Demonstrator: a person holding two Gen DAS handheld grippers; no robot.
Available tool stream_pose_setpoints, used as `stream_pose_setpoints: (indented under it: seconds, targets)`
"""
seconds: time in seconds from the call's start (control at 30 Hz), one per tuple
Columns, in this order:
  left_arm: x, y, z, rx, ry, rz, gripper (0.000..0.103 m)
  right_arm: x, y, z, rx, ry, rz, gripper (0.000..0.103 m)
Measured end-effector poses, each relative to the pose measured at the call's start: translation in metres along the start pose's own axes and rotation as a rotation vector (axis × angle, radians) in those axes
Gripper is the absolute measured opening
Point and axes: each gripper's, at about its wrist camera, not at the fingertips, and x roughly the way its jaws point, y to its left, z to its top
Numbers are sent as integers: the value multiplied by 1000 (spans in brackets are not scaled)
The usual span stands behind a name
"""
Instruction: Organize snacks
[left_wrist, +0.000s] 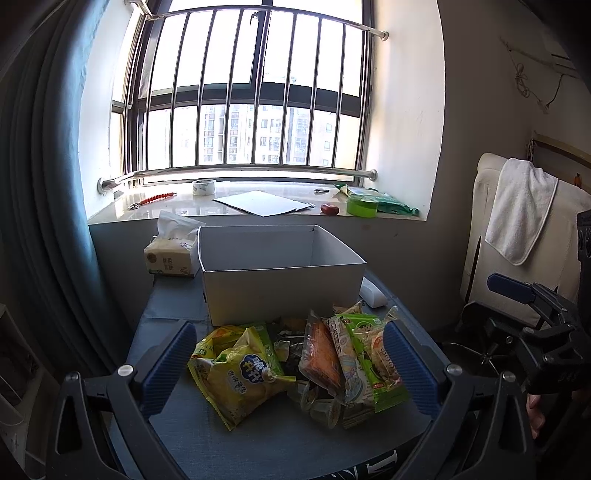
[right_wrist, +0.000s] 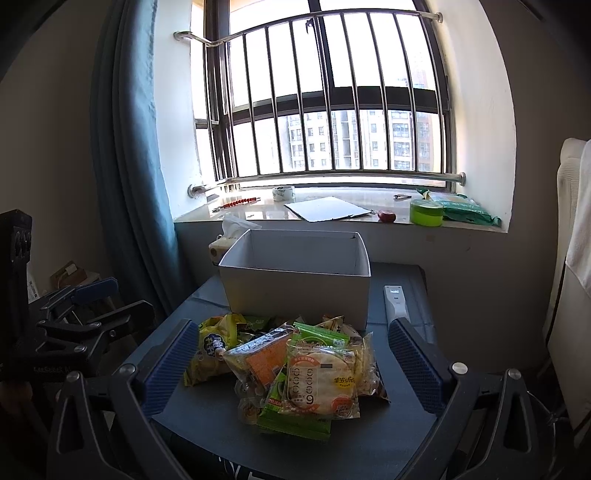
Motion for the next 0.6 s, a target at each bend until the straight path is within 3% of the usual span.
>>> stream_pose_setpoints:
  seconds: [0.6]
  targets:
    - [0, 0, 1, 5, 1, 1, 103, 1, 1, -1, -1, 5, 4, 103]
